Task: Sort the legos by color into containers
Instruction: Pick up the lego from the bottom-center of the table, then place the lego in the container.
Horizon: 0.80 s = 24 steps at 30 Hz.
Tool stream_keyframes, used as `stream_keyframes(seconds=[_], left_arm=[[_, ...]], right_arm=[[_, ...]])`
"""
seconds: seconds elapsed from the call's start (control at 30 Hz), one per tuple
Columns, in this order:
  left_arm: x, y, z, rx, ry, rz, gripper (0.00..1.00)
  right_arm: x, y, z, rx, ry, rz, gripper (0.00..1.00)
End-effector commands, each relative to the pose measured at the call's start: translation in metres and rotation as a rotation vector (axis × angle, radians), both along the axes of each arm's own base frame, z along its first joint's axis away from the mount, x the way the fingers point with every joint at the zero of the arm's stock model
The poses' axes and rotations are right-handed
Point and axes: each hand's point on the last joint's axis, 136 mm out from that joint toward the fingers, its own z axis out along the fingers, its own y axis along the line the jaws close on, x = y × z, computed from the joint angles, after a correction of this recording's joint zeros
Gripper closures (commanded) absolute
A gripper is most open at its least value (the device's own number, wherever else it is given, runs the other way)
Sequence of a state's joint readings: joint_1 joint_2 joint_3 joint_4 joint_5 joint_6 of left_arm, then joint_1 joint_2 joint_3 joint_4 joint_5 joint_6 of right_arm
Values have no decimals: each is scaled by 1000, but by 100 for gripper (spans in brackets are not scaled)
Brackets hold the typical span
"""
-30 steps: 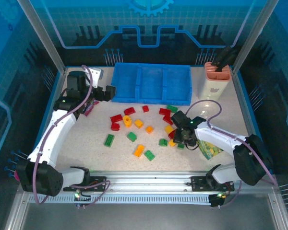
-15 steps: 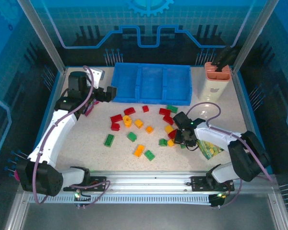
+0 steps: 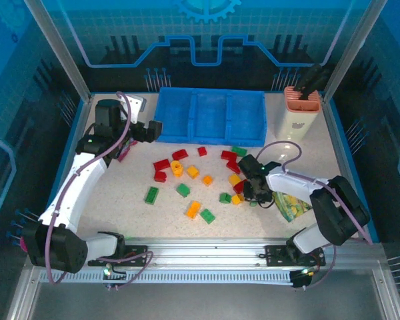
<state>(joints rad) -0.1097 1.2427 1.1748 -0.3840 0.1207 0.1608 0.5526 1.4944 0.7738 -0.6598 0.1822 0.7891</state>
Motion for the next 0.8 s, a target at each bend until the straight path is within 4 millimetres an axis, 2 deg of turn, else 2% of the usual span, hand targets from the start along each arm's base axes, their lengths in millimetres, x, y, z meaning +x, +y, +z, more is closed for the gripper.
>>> stream_keyframes(seconds=[0.0, 0.07, 0.17, 0.27, 0.4, 0.53, 0.63, 0.77], left_arm=[[1, -3, 0, 18, -4, -17, 1], [-1, -3, 1, 22, -4, -20, 1], [-3, -2, 3, 28, -16, -20, 1], [-4, -3, 6, 21, -19, -22, 1], [-6, -7, 10, -2, -20, -38, 1], [-10, -10, 12, -18, -19, -52, 1], [-11, -12, 13, -16, -19, -56, 1], [-10, -12, 8, -6, -5, -56, 1]], right_arm=[[13, -2, 39, -24, -21, 78, 80], [34, -6, 79, -40, -85, 105, 80], [76, -5, 124, -22, -199, 151, 80], [126, -4, 147, -41, -279, 204, 80], [194, 3, 154, -72, -346, 280, 80], [255, 4, 145, -67, -374, 281, 81], [289, 8, 136, -56, -395, 278, 81], [321, 13, 117, -41, -386, 282, 80]])
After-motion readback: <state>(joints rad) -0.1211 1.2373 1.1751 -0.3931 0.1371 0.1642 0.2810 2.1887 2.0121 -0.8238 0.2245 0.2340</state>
